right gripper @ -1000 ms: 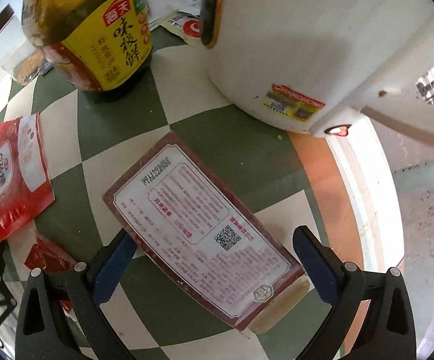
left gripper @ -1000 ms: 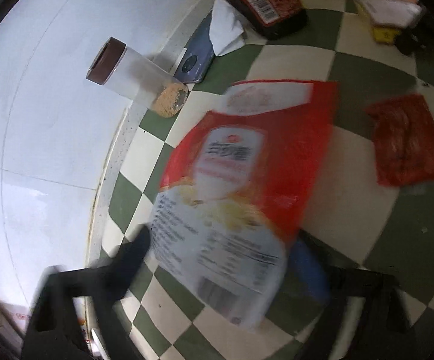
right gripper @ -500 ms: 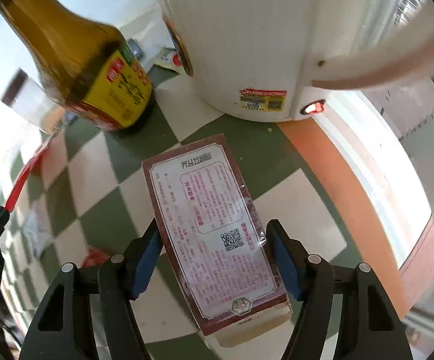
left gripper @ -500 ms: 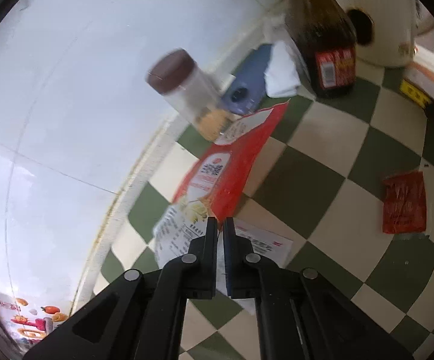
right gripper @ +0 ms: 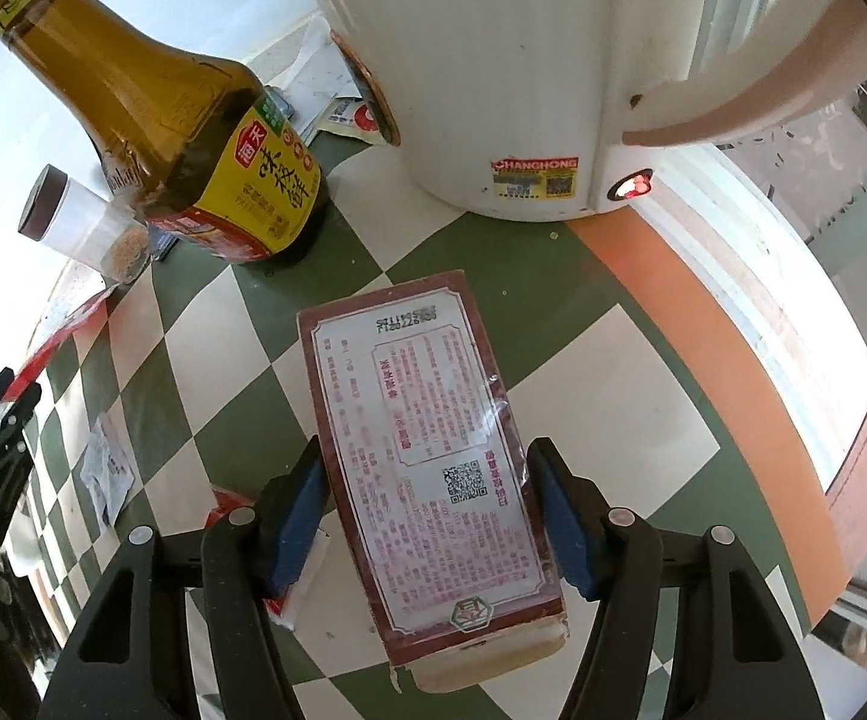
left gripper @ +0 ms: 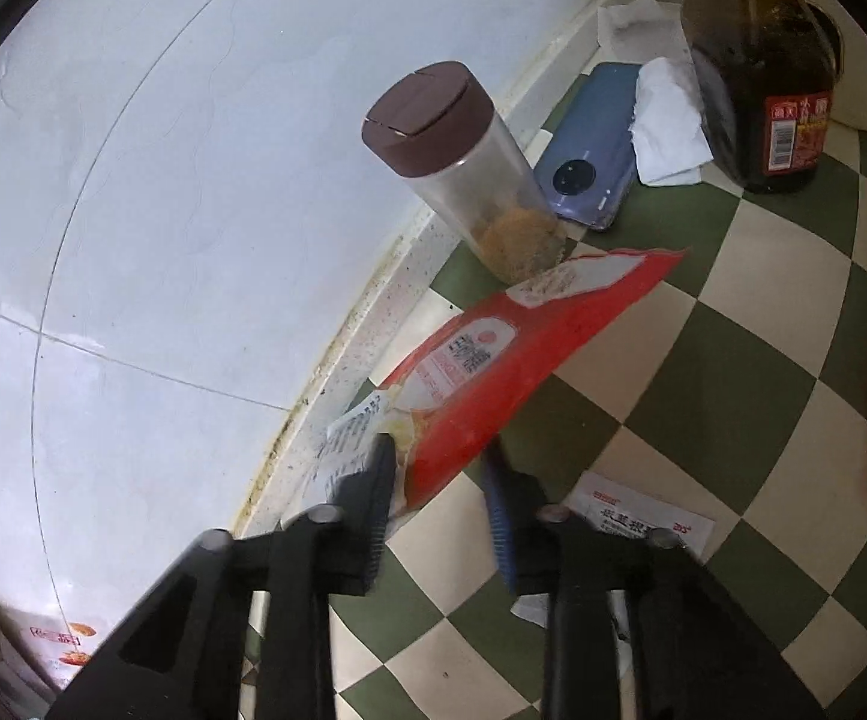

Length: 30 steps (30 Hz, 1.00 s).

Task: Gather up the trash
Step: 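Grasp the red sugar bag with the left tool while the right tool grasps the brown medicine box, then carry the sugar bag and medicine box to the bin and release them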

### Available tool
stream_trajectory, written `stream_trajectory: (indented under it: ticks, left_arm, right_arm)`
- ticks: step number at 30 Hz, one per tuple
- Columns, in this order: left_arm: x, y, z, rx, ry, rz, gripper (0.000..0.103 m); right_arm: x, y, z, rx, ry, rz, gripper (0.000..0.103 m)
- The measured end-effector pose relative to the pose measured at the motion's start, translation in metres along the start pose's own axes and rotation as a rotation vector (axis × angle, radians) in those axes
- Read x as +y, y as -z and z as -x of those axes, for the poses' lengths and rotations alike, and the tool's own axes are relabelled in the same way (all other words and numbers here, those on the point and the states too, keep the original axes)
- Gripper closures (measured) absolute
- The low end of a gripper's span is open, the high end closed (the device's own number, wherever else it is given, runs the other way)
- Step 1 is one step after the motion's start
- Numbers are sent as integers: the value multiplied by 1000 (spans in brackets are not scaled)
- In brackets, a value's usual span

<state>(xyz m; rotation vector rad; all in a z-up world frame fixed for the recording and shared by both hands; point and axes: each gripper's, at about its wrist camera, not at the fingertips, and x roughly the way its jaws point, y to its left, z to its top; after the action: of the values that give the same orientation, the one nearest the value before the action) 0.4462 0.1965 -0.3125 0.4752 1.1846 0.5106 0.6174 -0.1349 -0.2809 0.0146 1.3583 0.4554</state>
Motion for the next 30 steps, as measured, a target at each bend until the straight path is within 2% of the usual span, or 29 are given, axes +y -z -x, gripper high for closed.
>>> stream_trajectory:
  ticks: [3,5,6,11,14,15,18,24,30]
  left_arm:
    - [3,0,10,-13,12,-9,101]
    - [3,3,21,-25,16,-6,102]
    - [4,5,28,-34,14,0,102]
    - [9,19,71,-72,14,47,103]
    - [12,26,93,-100,22,77,103]
    - [13,29,102,-112,22,87,103]
    - [12,31,127,-139,45,116,103]
    - [-11,36,199,-221,93,104,103]
    - [-66,31,275,-333,179,26,103]
  right_arm:
    - [6,-4,3,-10,-9,-1,38]
    - [1,0,11,-27,-22,-11,38]
    - [15,0,9,-32,-27,-13,39]
    - [16,12,32,-78,-62,-48,40]
    - [19,32,46,-111,-79,-77,40]
    - [33,40,42,-118,-85,-87,40]
    - [31,58,53,-134,-107,-113,41]
    - [5,110,91,-199,-117,-173,41]
    - [-62,184,141,-285,-90,-297,41]
